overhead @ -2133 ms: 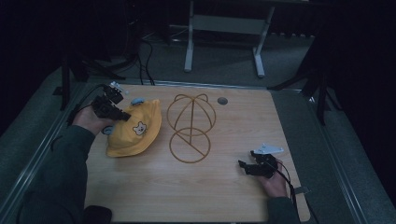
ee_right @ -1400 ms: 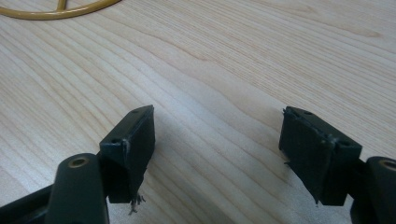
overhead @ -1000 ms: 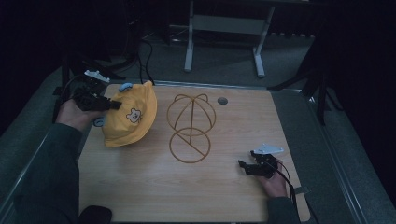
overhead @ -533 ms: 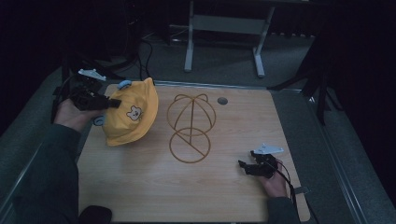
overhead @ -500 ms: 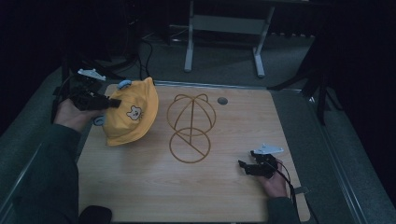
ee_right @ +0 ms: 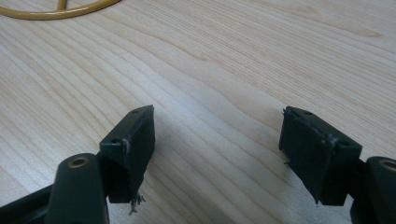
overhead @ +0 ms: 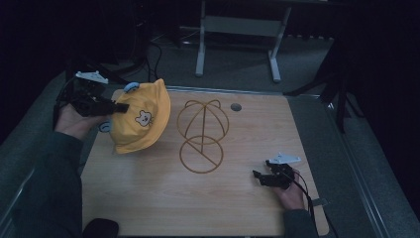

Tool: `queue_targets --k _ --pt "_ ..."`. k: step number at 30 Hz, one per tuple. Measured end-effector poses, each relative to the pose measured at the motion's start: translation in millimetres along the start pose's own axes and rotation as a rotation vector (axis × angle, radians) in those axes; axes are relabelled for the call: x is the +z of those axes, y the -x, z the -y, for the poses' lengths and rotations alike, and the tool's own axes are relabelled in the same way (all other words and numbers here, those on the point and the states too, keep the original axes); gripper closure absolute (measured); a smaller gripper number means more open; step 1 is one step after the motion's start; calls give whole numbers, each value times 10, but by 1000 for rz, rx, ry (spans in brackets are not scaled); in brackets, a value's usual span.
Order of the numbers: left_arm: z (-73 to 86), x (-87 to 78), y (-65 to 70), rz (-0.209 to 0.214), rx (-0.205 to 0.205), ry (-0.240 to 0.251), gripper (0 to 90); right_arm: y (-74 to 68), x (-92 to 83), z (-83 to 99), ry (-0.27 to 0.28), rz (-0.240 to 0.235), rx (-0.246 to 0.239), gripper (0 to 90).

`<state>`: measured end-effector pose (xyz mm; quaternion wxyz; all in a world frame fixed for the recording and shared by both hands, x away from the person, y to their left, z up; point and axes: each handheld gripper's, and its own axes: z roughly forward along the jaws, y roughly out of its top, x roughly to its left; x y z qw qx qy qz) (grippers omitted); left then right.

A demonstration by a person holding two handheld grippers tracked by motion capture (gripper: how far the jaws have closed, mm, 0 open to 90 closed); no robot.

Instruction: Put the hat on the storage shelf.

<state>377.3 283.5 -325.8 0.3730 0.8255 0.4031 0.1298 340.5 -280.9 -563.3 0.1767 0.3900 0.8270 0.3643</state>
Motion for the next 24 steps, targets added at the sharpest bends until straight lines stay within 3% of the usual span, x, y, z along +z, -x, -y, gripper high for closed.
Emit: queue_targets --k 24 --pt "-112 -53 145 49 80 15 838 -1 -2 -1 -2 -1 2 268"
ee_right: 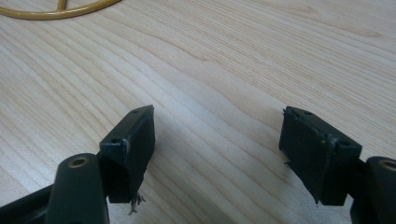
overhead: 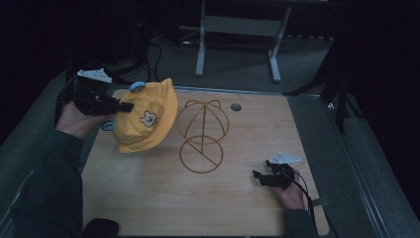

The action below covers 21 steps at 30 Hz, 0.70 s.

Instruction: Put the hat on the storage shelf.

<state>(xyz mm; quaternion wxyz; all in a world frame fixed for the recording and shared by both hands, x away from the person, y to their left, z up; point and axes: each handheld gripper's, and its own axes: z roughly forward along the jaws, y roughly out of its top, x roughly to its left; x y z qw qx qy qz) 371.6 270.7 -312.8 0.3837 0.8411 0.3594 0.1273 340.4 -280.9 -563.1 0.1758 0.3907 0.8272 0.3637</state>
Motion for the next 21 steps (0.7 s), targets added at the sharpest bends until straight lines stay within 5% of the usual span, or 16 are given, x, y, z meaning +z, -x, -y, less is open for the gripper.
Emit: queue_targets --k 21 --pt "-75 -43 73 58 59 17 838 0 0 0 0 -1 -1 267"
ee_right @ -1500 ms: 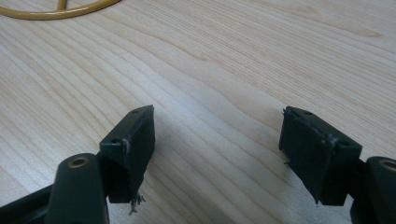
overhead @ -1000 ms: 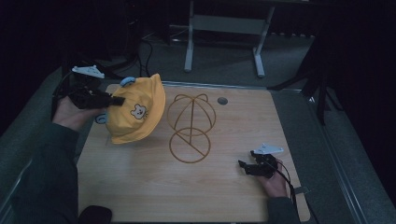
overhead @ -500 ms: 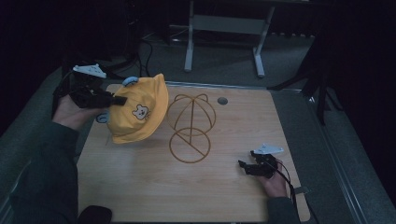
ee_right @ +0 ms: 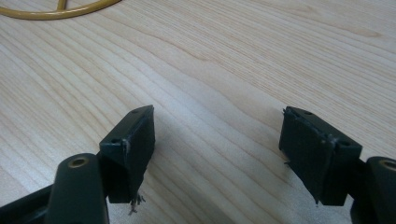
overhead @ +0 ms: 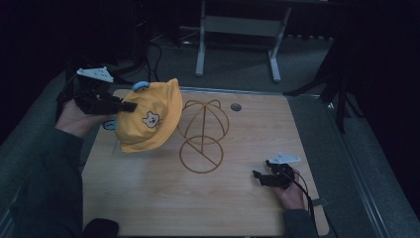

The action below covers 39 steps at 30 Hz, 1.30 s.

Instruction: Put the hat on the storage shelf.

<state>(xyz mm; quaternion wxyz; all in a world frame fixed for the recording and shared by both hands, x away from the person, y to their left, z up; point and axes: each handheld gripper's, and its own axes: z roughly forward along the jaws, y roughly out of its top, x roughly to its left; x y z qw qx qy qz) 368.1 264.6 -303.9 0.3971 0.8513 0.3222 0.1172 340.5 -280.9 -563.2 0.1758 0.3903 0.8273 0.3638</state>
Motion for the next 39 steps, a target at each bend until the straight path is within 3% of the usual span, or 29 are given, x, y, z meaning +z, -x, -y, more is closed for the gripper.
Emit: queue_targets --k 39 --pt "-108 -90 56 94 53 40 838 -1 1 0 1 -1 -1 264"
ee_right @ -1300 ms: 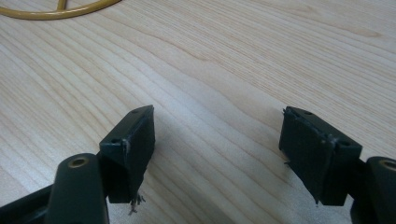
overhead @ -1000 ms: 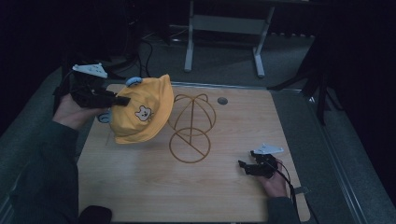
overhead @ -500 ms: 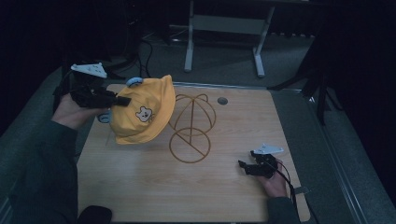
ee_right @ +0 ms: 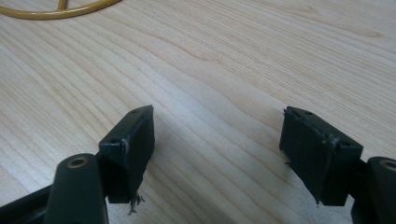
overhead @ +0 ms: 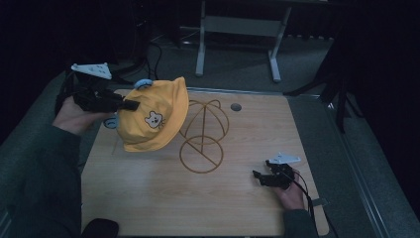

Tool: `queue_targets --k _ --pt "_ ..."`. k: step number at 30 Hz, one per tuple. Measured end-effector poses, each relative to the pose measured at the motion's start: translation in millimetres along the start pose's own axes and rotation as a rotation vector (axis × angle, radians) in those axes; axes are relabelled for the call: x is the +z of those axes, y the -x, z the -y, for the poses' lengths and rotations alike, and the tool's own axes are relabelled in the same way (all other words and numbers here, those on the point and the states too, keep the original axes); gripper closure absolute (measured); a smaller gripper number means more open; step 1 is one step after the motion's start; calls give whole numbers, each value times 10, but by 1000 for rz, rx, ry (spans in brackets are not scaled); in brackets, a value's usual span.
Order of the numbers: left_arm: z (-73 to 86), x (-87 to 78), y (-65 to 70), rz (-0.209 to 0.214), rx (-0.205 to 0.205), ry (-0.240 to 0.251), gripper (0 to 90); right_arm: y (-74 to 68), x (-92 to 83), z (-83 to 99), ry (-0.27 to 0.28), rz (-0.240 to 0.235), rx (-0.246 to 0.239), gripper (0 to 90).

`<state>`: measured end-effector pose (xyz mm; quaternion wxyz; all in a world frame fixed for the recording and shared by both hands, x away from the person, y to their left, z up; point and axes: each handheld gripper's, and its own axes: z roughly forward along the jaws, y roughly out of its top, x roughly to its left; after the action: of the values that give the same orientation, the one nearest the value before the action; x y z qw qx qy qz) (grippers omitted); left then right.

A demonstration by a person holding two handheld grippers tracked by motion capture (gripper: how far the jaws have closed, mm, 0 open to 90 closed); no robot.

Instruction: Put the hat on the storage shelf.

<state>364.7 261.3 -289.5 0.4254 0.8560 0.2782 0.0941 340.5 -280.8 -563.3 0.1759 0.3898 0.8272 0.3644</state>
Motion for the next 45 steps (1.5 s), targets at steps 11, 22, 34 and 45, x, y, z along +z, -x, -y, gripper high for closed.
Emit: queue_targets --k 11,22,34,45 --pt "-45 -22 8 37 7 26 838 0 0 0 0 0 0 264" --pt "-198 32 73 56 29 17 838 1 -1 0 -1 0 -1 264" --pt "-427 317 178 97 48 -19 838 0 0 0 0 0 0 264" --pt "-657 647 300 62 61 -39 833 0 0 0 0 0 0 264"
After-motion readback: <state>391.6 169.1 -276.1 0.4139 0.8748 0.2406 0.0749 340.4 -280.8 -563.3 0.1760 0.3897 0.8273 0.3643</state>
